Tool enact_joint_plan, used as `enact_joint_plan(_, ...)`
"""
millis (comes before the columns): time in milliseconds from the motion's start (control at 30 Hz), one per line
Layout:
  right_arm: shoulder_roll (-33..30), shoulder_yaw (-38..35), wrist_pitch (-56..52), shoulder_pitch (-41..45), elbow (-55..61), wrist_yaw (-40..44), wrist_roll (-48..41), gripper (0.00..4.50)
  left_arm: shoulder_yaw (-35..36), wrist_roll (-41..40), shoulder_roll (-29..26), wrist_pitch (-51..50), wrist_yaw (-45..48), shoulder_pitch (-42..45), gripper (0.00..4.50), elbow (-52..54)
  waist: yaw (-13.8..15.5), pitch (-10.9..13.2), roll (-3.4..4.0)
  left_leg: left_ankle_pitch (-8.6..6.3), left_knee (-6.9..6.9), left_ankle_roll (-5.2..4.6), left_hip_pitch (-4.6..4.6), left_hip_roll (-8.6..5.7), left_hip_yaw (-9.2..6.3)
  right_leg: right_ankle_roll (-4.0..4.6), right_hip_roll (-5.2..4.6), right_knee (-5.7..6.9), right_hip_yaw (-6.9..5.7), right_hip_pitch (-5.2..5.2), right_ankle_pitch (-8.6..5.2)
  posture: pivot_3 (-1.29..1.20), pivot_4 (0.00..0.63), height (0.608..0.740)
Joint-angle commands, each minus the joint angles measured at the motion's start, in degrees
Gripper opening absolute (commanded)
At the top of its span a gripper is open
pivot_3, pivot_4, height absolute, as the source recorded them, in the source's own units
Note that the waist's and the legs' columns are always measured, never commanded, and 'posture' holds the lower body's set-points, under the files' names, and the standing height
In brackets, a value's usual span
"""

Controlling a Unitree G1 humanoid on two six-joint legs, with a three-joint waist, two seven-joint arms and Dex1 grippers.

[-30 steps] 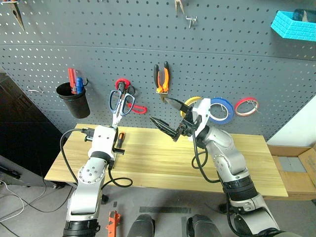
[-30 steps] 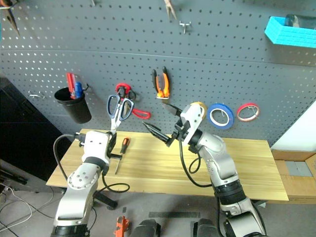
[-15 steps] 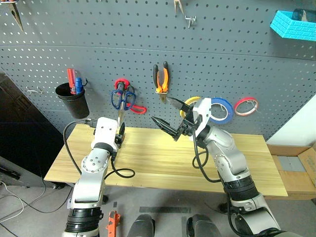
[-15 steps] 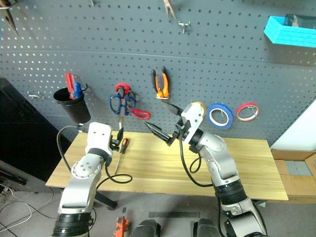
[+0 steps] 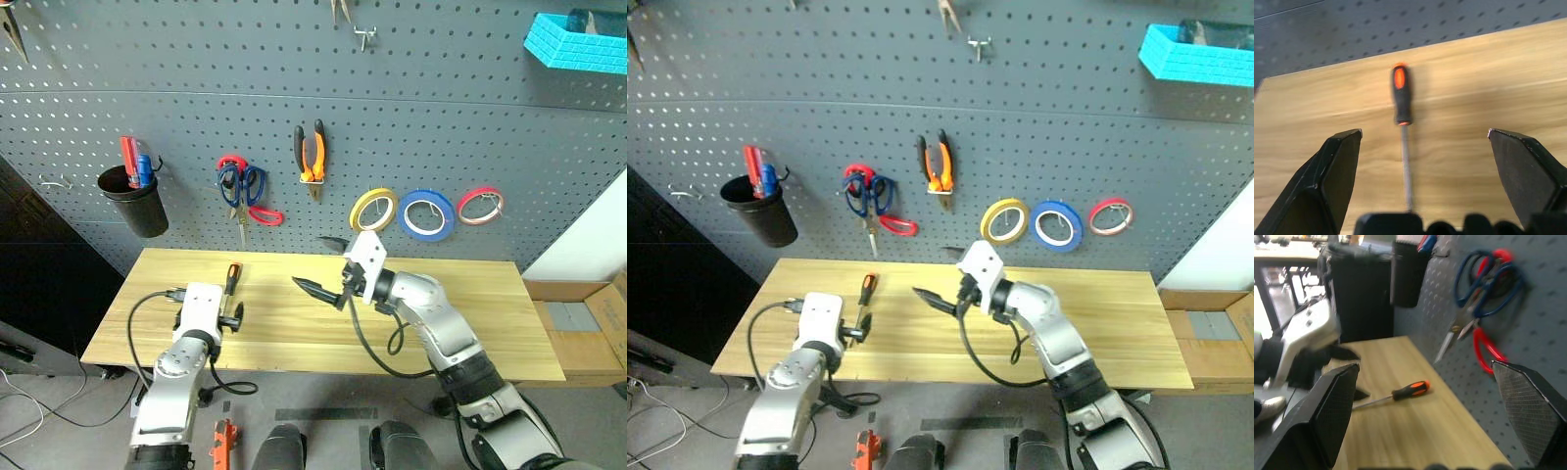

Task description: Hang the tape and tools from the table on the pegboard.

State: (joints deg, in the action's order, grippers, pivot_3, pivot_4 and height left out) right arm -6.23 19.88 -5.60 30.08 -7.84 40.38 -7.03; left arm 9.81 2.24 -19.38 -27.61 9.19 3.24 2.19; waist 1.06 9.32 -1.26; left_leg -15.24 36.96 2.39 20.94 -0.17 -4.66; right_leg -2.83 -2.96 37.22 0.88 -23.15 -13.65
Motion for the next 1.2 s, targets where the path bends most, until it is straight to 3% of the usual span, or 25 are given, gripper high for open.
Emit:
enact_joint_plan(33,3.9,1.6,2.2,3.7,-1.5,-1.3,1.8,4.50,2.5,-0.7,-3.3,1.8,0.2,6.0,4.44,-6.7,0.0,0.3,0.04,0.00,-0.01,0.00,-0.02,0.00,-0.02,0.02,0.00,0.03,-0.01,0.00,-0.01,0.11,0.199,0.740)
enact_joint_plan(200,8.3,1.2,0.2,7.2,-3.9,-4.1,2.8,4.50,1.4,-1.7,-5.6,6.0,4.0,13.9,4.44,-18.7,0.0,1.6,-0.02,-0.01,-0.01,0.01,0.03,-0.11,-0.03,0.16,-0.11,0.00,0.00,0.01,0.08,0.11,0.238,0.740)
enact_joint_plan(433,8.9,0.8,-2.0,7.3,-3.0,-5.5,3.2,4.50,-1.0,-1.3,-6.4,13.9,7.9,22.4,4.44,-36.5,-0.5,4.3,-0.20,-0.03,-0.07,0.02,0.22,-0.08,-0.11,0.19,-0.11,-0.02,-0.05,-0.22,0.08,0.09,0.312,0.740)
enact_joint_plan(700,8.9,1.2,-5.9,4.4,1.7,-6.4,2.9,4.50,-1.4,-1.3,-7.5,21.7,8.4,30.5,4.44,-55.8,-1.6,7.2,-0.54,-0.02,0.09,0.02,1.13,-0.10,-0.11,0.24,-0.19,0.51,-0.12,-1.25,0.06,0.07,0.371,0.740)
enact_joint_plan(800,8.6,1.5,-6.6,3.3,2.7,-6.9,3.3,4.50,-1.6,-1.6,-7.9,22.5,9.3,32.0,4.00,-58.3,-2.4,8.3,-0.49,-0.02,0.08,0.02,1.13,-0.11,-0.08,0.22,-0.20,0.56,-0.11,-1.28,0.04,0.06,0.383,0.740)
enact_joint_plan(1100,8.9,0.8,-6.1,4.5,1.7,-7.6,3.5,4.50,-1.7,-2.3,-8.1,22.2,10.1,33.0,0.82,-58.1,-2.8,8.6,-0.47,-0.02,0.08,0.03,1.13,-0.11,-0.08,0.12,-0.20,0.60,-0.12,-1.28,-0.03,0.06,0.354,0.740)
enact_joint_plan(1133,8.8,0.8,-5.8,4.7,1.6,-7.5,3.5,4.50,-1.7,-2.3,-8.1,22.1,9.9,32.8,0.60,-57.6,-2.8,8.6,-0.47,-0.02,0.08,0.03,1.13,-0.11,-0.08,0.12,-0.20,0.60,-0.12,-1.29,-0.03,0.06,0.347,0.740)
enact_joint_plan(1200,8.5,0.6,-5.4,4.9,1.5,-7.3,3.3,4.50,-2.0,-2.0,-8.1,22.0,9.5,32.2,0.60,-56.1,-2.8,8.6,-0.48,-0.02,0.08,0.03,1.14,-0.11,-0.08,0.11,-0.20,0.59,-0.12,-1.29,-0.03,0.06,0.338,0.740)
